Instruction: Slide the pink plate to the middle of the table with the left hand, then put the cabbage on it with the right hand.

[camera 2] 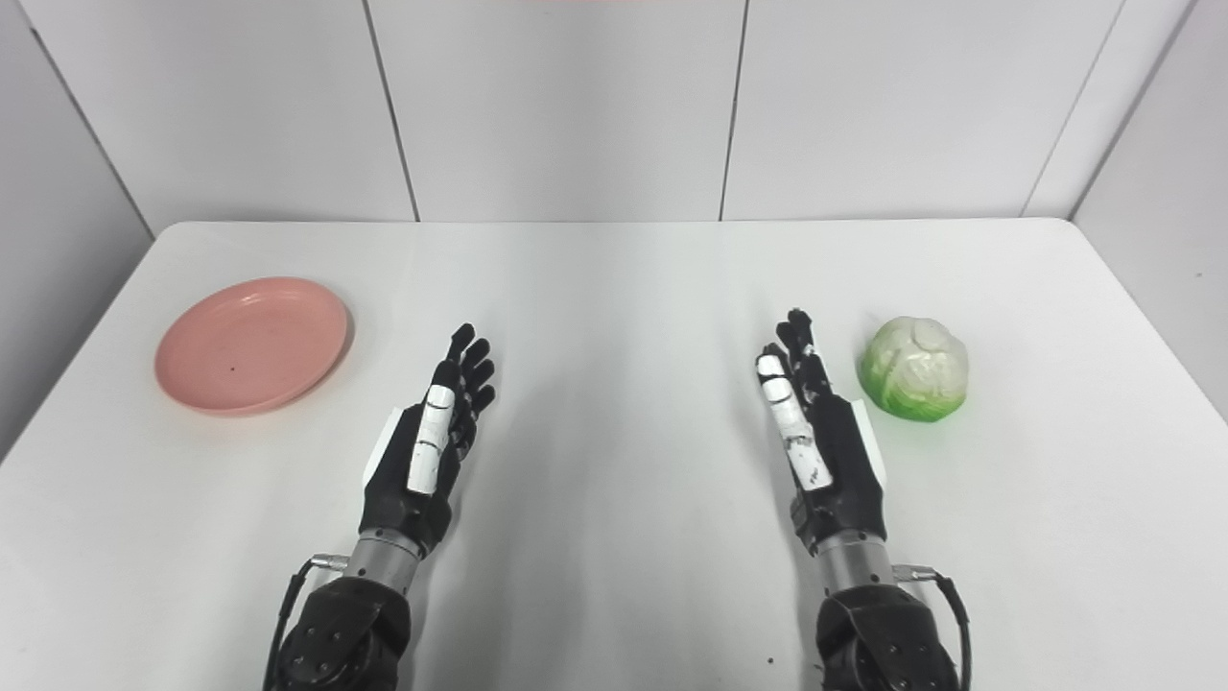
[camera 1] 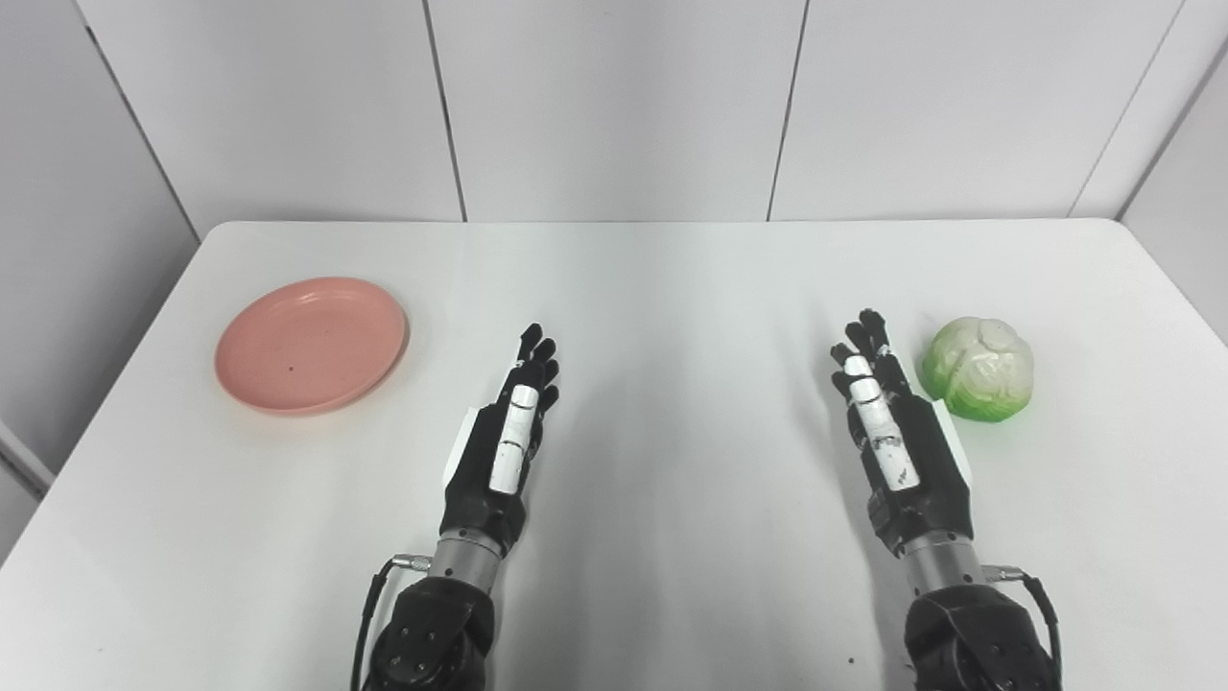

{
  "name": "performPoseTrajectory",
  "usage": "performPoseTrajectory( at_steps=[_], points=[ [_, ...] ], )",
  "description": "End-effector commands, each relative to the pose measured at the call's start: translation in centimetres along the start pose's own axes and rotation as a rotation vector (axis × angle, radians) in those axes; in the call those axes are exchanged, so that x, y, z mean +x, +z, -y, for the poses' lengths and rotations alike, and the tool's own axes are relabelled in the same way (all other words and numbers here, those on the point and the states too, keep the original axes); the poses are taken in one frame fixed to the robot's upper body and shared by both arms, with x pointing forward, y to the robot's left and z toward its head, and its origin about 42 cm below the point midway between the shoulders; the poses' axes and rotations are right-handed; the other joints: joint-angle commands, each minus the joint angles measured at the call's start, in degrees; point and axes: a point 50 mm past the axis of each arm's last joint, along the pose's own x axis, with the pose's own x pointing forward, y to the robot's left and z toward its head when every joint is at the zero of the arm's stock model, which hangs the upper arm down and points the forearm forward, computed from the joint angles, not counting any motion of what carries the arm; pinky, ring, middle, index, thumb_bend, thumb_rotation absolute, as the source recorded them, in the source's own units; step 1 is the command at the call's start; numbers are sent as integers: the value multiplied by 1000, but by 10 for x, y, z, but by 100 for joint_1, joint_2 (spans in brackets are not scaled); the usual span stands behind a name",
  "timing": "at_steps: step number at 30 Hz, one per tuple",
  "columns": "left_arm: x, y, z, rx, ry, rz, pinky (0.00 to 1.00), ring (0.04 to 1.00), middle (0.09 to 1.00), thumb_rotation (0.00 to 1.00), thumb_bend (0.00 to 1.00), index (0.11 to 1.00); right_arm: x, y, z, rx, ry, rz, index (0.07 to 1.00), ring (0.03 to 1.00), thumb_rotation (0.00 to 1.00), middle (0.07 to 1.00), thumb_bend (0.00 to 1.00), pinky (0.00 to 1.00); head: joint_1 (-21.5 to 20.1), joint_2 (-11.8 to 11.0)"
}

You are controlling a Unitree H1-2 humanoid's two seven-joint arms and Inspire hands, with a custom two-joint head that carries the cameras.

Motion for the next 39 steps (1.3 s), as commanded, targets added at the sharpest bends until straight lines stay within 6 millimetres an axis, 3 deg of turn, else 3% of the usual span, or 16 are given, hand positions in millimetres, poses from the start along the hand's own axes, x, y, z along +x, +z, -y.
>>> performPoseTrajectory(
  at_steps=[1, 7, 10, 12, 15, 16, 17, 18, 22, 28, 33, 39],
  points=[
    [12, 19, 6, 4, 8, 98, 1000, 1000, 1000, 996, 719, 1000, 5, 17, 0, 5, 17, 75, 995, 973, 754, 987, 723, 1000, 103, -34],
    [18, 32, 0, -24, 23, 72, 1000, 1000, 1000, 975, 774, 1000, 5, 17, 5, 22, 22, 71, 999, 985, 749, 997, 753, 1000, 388, 0],
    [26, 33, -9, -46, 66, 91, 1000, 1000, 1000, 931, 760, 1000, 6, 12, 7, 20, 32, 64, 998, 985, 751, 996, 758, 1000, 662, -234],
    [31, 34, -15, -35, 83, 92, 1000, 1000, 1000, 920, 742, 1000, 4, 10, 11, 13, 35, 62, 1000, 994, 753, 1000, 757, 1000, 890, -264],
    [40, 45, -23, -2, 75, 81, 998, 1000, 1000, 942, 784, 1000, 1, 10, 19, 7, 34, 52, 997, 991, 753, 1000, 768, 1000, 1207, -255],
    [44, 50, -27, 7, 71, 84, 999, 1000, 1000, 948, 790, 1000, -1, 10, 23, 9, 38, 54, 996, 991, 747, 999, 761, 1000, 1453, -382],
    [47, 53, -29, 13, 69, 86, 1000, 1000, 1000, 961, 798, 1000, -2, 9, 25, 10, 40, 56, 995, 991, 734, 996, 732, 1000, 1453, -382],
    [48, 53, -33, 31, 75, 89, 1000, 1000, 1000, 962, 799, 1000, -3, 8, 28, 4, 49, 60, 995, 991, 733, 996, 729, 1000, 1620, -541],
    [57, 58, -49, 105, 183, 169, 1000, 974, 984, 999, 787, 983, -3, 4, 36, -22, 39, 62, 1000, 982, 778, 996, 690, 1000, 1805, -567],
    [74, 71, -84, 109, 288, 232, 980, 940, 951, 1000, 778, 950, 2, 2, 38, -45, 53, 48, 1000, 969, 781, 984, 704, 1000, 1609, -589],
    [74, 81, -124, 133, 355, 242, 952, 908, 912, 1000, 806, 918, 2, 4, 40, -89, 103, 63, 1000, 978, 780, 989, 713, 1000, 1468, -693],
    [72, 97, -153, 165, 417, 260, 901, 885, 889, 1000, 799, 885, -1, 3, 45, -107, 114, 64, 991, 969, 758, 983, 661, 1000, 1685, -733]
  ],
)
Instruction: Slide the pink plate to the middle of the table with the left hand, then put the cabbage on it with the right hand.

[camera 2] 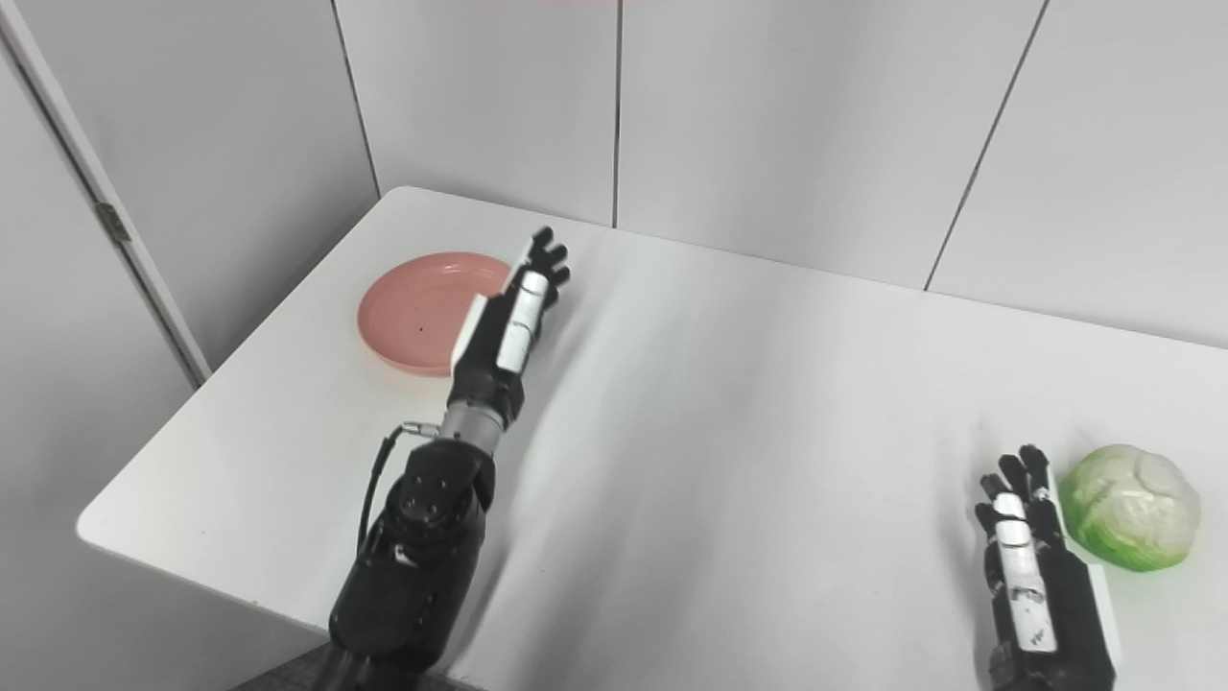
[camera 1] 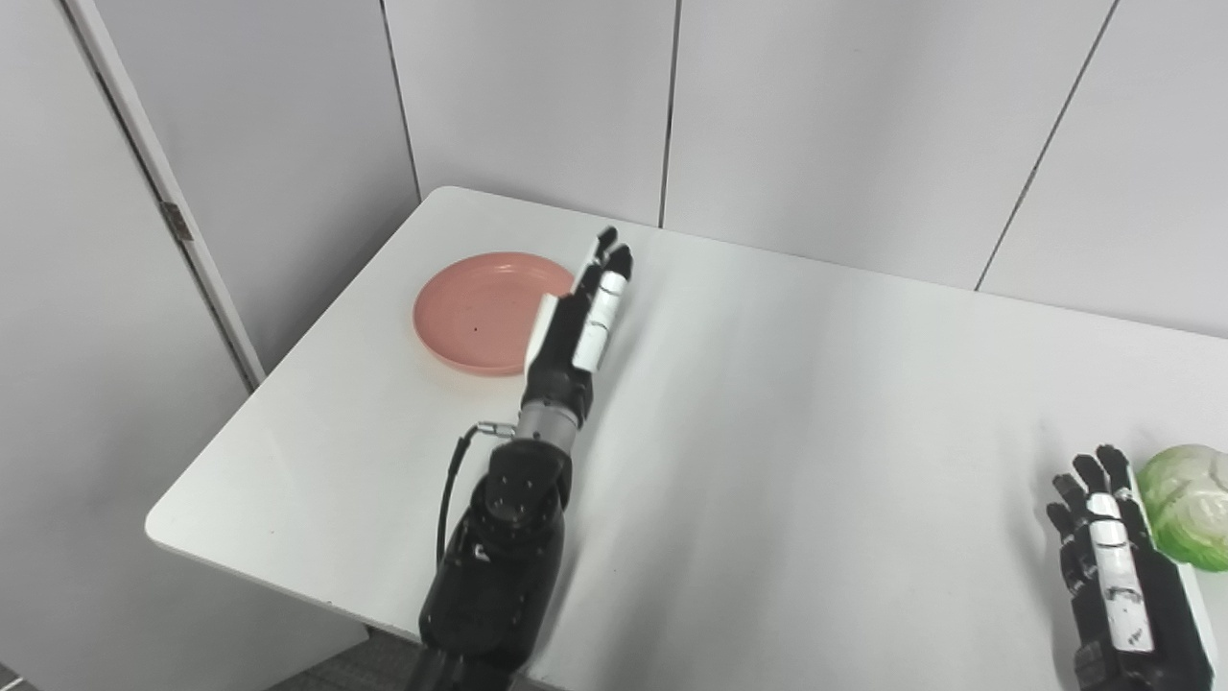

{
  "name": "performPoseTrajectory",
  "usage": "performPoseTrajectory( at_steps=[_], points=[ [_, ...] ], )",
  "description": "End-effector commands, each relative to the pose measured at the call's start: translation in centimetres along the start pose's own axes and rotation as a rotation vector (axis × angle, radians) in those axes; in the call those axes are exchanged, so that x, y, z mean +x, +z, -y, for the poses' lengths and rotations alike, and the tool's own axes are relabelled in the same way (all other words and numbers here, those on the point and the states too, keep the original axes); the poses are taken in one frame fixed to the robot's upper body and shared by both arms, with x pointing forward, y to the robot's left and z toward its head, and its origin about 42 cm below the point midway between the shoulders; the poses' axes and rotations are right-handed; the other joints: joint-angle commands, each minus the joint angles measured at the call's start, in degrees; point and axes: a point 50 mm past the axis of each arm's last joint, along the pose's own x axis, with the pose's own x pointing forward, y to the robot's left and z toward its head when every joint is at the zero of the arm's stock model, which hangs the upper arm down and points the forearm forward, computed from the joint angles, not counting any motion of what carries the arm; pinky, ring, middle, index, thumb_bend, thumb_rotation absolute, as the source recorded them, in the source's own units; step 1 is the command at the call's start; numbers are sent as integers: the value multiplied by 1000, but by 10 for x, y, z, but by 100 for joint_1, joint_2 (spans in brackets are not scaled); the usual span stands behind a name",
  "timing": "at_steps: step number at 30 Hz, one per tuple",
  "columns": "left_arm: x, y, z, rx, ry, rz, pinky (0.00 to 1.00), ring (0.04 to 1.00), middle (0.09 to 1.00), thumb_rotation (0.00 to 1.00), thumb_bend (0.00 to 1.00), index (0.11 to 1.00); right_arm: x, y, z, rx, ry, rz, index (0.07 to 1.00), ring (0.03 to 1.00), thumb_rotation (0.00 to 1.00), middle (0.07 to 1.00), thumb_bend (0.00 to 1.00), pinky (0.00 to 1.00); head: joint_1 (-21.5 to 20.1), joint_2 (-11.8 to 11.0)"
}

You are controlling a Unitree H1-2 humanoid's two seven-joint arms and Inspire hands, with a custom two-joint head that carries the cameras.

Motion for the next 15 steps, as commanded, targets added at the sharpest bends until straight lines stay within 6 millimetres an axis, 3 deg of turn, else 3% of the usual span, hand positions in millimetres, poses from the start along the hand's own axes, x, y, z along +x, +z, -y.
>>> performPoseTrajectory(
  at_steps=[1, 6, 9, 11, 15],
  points=[
    [19, 30, -4, -28, 29, 106, 894, 881, 885, 1000, 802, 878, 6, 19, 0, -15, 25, 106, 995, 974, 757, 986, 664, 1000, 32, -4],
    [27, 28, -33, -34, 113, 117, 948, 894, 895, 1000, 801, 902, 7, 16, -2, -34, 12, 113, 987, 948, 752, 967, 651, 993, -58, -126],
    [32, 26, -52, -45, 175, 124, 904, 880, 880, 1000, 794, 890, 8, 16, -4, -31, 7, 117, 987, 940, 757, 963, 651, 984, -134, -120],
    [33, 24, -67, -38, 208, 127, 891, 876, 876, 1000, 790, 886, 7, 16, -7, -25, 14, 118, 992, 944, 752, 968, 643, 989, -328, 32],
    [35, 20, -89, -42, 256, 149, 875, 865, 877, 1000, 763, 898, 2, 14, -11, -20, 22, 121, 988, 948, 731, 966, 653, 988, -634, -13]
  ],
)
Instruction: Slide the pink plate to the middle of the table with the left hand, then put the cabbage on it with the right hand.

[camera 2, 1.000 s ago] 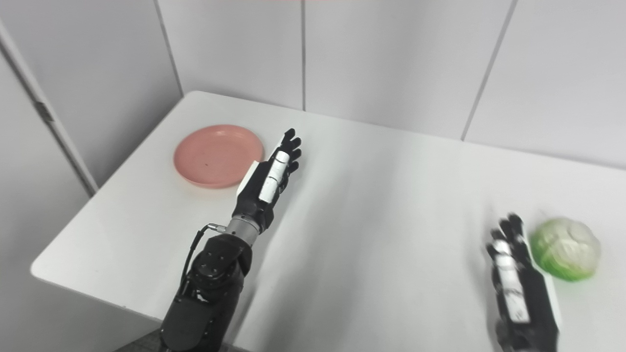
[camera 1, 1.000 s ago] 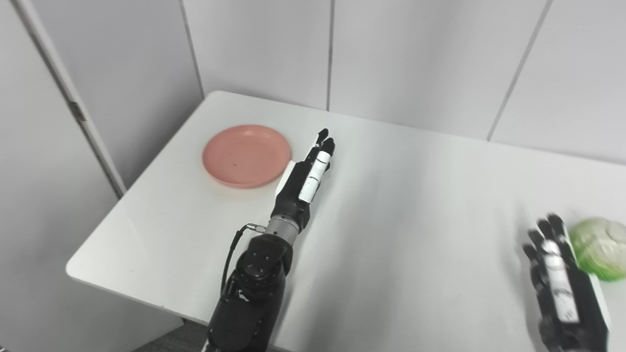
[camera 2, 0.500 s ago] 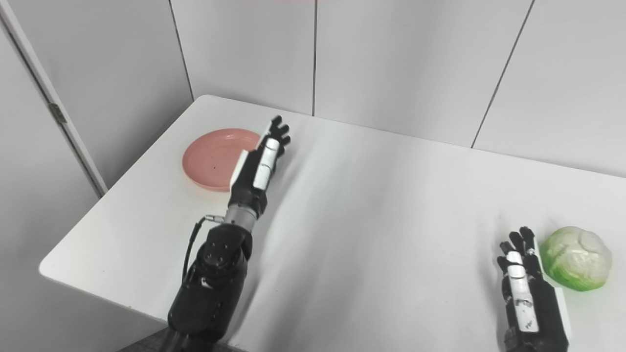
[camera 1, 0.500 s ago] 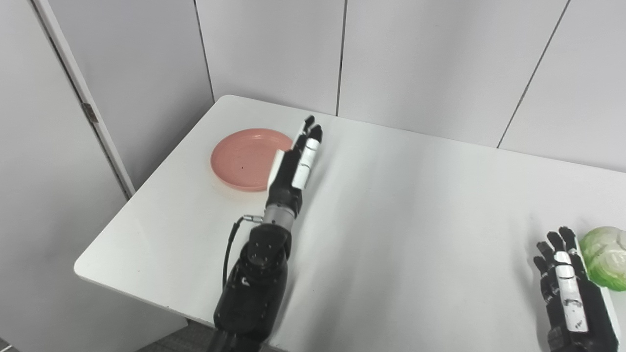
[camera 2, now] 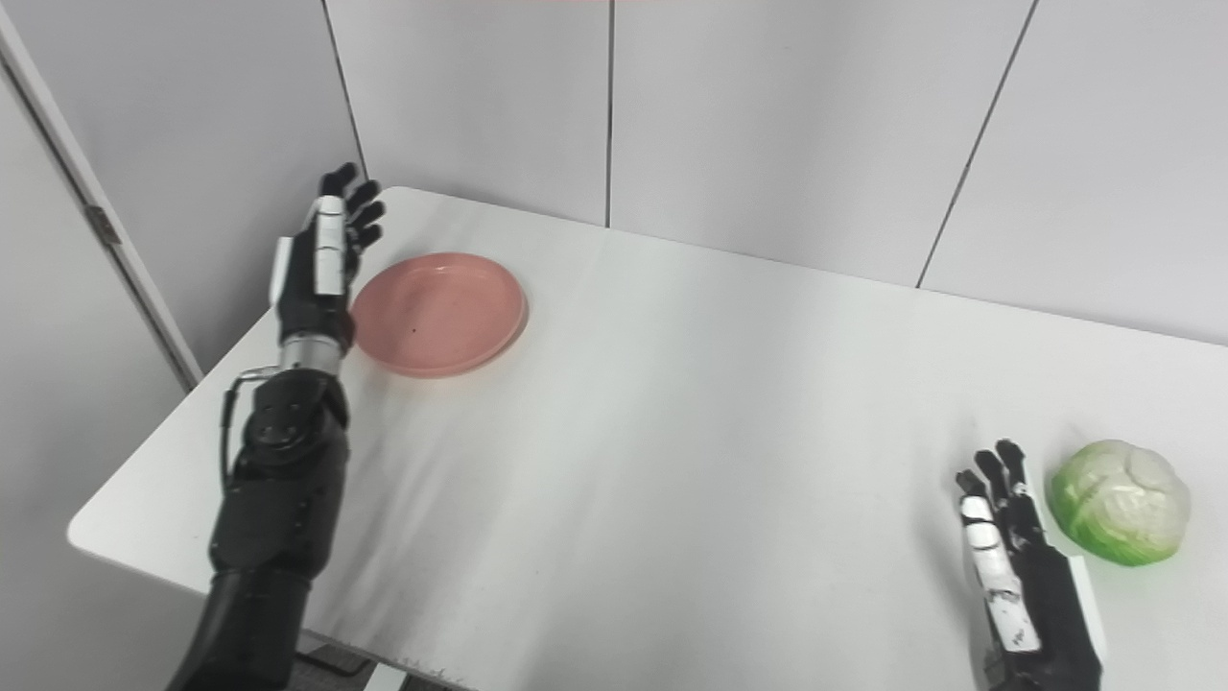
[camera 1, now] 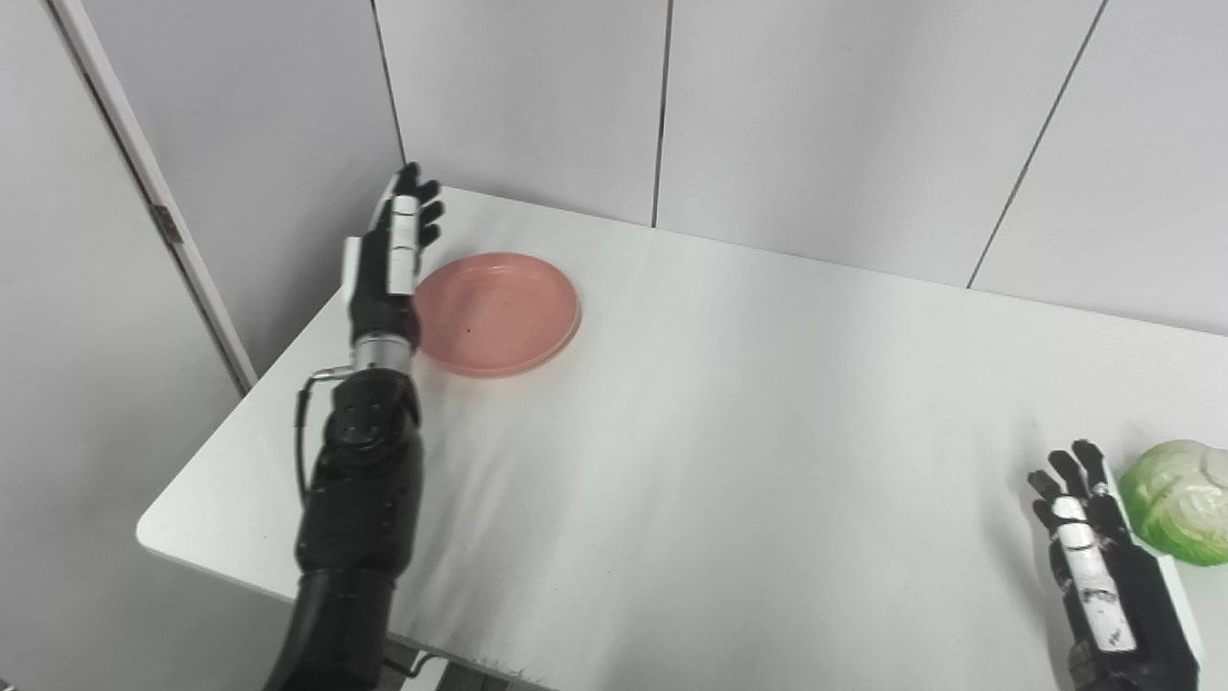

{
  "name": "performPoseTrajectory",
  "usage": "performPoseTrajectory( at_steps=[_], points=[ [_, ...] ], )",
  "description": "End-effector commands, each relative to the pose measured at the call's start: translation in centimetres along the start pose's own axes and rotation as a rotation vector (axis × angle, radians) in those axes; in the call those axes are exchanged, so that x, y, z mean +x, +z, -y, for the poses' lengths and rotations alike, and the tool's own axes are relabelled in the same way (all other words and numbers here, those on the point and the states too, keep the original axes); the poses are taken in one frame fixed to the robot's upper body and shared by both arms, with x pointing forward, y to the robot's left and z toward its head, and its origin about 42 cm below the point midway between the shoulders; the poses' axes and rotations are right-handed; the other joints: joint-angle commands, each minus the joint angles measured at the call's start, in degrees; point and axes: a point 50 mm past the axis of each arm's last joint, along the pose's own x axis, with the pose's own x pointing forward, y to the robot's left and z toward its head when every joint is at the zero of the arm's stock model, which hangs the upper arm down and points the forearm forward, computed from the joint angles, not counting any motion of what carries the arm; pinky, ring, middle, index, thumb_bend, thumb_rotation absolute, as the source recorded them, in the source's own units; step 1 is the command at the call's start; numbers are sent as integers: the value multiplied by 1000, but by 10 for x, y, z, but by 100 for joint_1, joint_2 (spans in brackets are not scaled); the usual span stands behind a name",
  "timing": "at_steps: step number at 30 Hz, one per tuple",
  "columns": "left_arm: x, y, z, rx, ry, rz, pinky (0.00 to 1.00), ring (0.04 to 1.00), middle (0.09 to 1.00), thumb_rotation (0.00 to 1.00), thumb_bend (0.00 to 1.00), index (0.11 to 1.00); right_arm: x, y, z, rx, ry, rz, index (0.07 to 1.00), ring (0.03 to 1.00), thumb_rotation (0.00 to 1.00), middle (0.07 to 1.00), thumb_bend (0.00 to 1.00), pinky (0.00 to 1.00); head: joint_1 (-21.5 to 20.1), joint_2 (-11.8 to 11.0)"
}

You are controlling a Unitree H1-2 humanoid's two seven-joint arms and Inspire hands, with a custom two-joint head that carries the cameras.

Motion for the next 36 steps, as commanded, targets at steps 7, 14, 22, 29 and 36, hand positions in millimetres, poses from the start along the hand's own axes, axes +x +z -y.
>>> performPoseTrajectory(
  at_steps=[7, 14, 22, 29, 36],
  points=[
    [25, 11, -24, -26, 45, 117, 873, 864, 877, 1000, 759, 902, 0, 15, -7, -2, 7, 124, 969, 938, 720, 958, 716, 974, -116, 37],
    [25, -1, -29, -20, 64, 84, 874, 864, 869, 1000, 746, 893, -7, 16, -3, 1, 9, 125, 972, 944, 732, 960, 708, 986, 237, -11],
    [16, -18, -9, -15, 73, -12, 921, 895, 889, 1000, 763, 908, -13, 17, 6, 14, -1, 117, 993, 957, 750, 971, 666, 1000, 635, -165],
    [12, -28, 6, 30, 42, -50, 902, 893, 898, 1000, 764, 914, -13, 10, 18, 51, 10, 129, 1000, 983, 758, 988, 694, 1000, 879, -112],
    [8, -39, 20, 63, 11, -104, 929, 899, 903, 1000, 773, 915, -11, 8, 25, 51, 2, 147, 996, 973, 764, 980, 696, 1000, 946, -137]
  ],
)
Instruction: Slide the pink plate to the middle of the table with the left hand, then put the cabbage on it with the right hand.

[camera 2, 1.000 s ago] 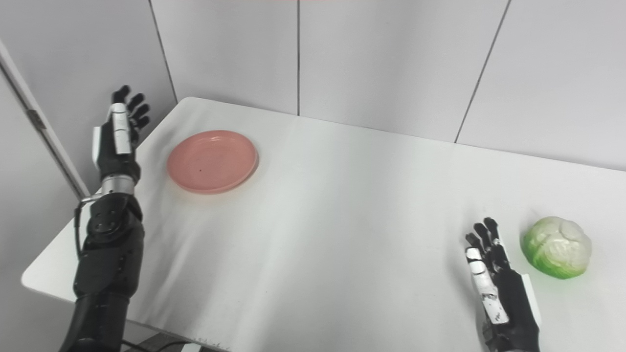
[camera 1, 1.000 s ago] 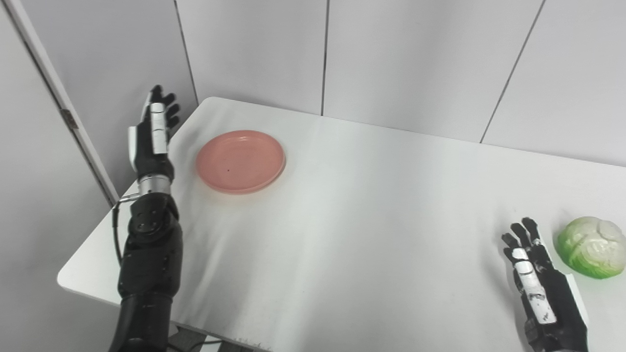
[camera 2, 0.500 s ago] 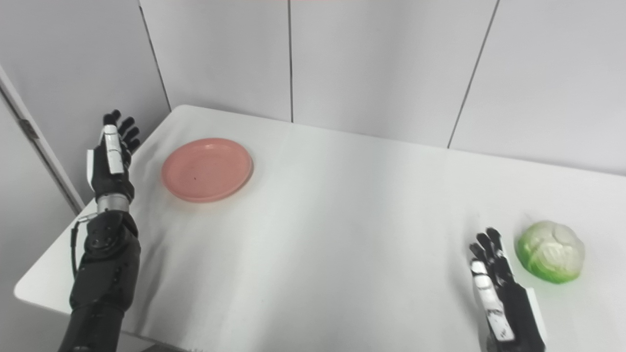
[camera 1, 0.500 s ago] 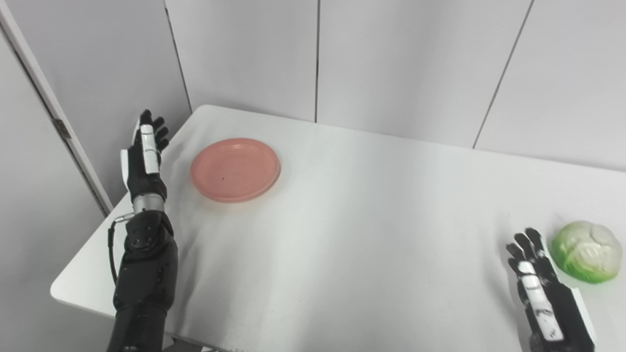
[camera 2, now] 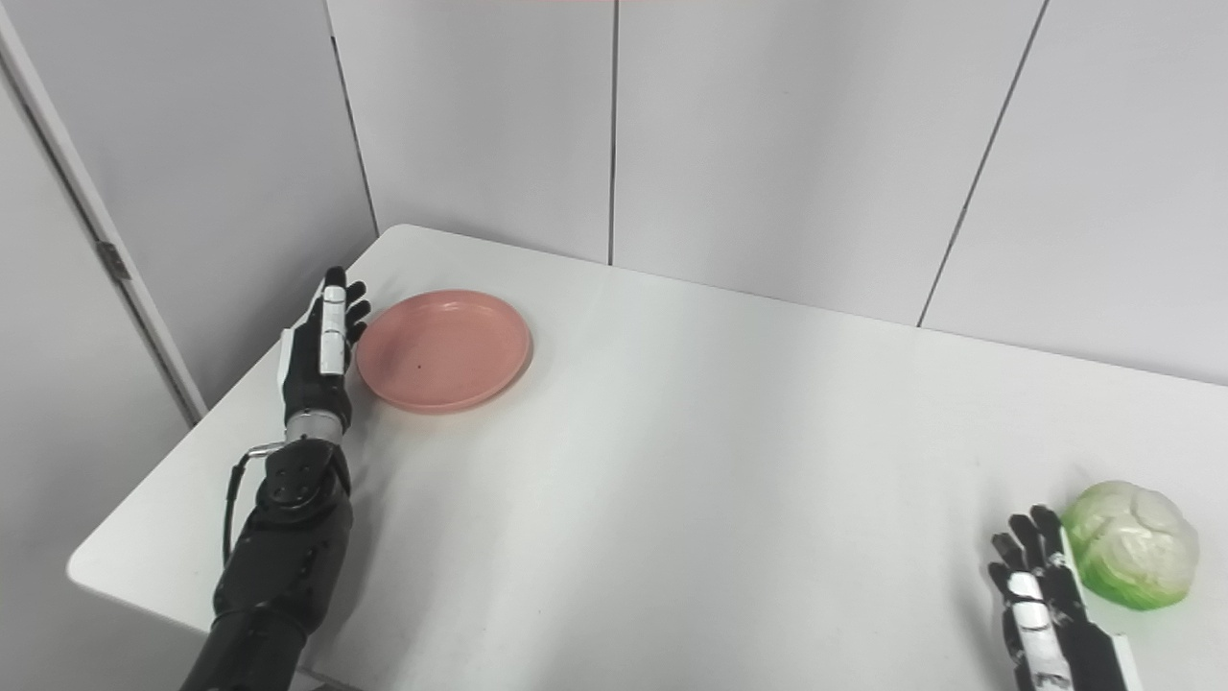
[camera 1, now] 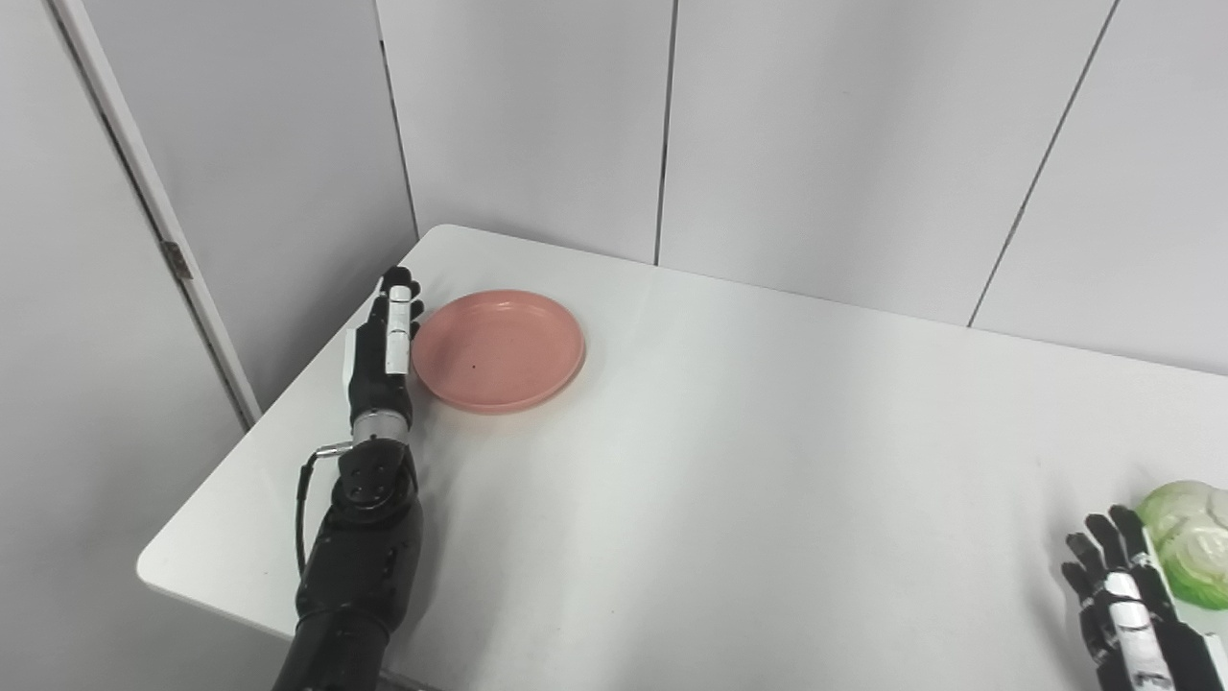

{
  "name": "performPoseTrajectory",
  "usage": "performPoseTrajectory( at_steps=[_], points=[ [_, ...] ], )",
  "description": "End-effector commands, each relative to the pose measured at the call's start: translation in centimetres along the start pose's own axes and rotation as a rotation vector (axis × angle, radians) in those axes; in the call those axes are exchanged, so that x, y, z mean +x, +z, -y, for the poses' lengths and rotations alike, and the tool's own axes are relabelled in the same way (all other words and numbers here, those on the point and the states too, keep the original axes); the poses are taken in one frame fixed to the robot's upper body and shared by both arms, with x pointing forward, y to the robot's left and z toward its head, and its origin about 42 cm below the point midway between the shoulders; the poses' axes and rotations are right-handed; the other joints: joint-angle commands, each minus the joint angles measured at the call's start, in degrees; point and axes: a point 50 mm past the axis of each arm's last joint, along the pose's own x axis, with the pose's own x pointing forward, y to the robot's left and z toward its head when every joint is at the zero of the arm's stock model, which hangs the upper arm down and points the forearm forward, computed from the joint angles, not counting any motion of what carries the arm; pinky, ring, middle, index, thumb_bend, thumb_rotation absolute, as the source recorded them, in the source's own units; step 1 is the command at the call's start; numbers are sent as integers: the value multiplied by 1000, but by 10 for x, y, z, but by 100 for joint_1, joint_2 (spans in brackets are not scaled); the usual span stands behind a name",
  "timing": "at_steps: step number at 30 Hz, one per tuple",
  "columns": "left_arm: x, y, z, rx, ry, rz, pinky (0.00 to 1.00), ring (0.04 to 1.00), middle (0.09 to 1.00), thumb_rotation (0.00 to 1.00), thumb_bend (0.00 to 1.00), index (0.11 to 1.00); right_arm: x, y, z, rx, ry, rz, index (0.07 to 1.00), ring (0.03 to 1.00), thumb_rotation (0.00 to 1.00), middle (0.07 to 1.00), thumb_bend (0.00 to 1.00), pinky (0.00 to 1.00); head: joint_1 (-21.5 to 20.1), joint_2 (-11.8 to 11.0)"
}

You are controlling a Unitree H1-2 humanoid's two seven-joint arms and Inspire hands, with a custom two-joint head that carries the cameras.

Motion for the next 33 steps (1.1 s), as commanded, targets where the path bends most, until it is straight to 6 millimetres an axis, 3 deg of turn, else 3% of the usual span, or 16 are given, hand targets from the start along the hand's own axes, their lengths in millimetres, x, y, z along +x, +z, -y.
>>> performPoseTrajectory(
  at_steps=[1, 6, 9, 14, 21, 33],
  points=[
    [15, 20, 12, 6, -4, 45, 925, 905, 906, 1000, 781, 921, 9, 14, 1, -14, 24, 100, 998, 983, 765, 985, 689, 1000, -11, -13],
    [15, 8, 25, 42, -30, -29, 946, 934, 937, 1000, 777, 953, 14, 14, 8, -22, 4, 112, 1000, 993, 788, 986, 661, 1000, 66, -98],
    [12, 0, 32, 26, -16, -50, 949, 938, 944, 1000, 755, 948, 16, 9, 16, -25, 9, 101, 1000, 999, 796, 993, 677, 1000, 98, -276],
    [9, 0, 33, 49, -28, -46, 971, 970, 968, 1000, 733, 963, 17, 8, 24, -9, 24, 115, 1000, 1000, 779, 994, 689, 1000, 205, -162],
    [10, -2, 32, 71, -36, -47, 979, 979, 979, 1000, 764, 974, 12, 15, 17, 18, 11, 94, 999, 980, 730, 983, 689, 1000, 236, -154],
    [15, -6, 35, -12, -143, -80, 978, 958, 955, 1000, 791, 963, 13, 16, 12, 16, 21, 94, 1000, 991, 728, 991, 680, 1000, 154, -169]
  ],
)
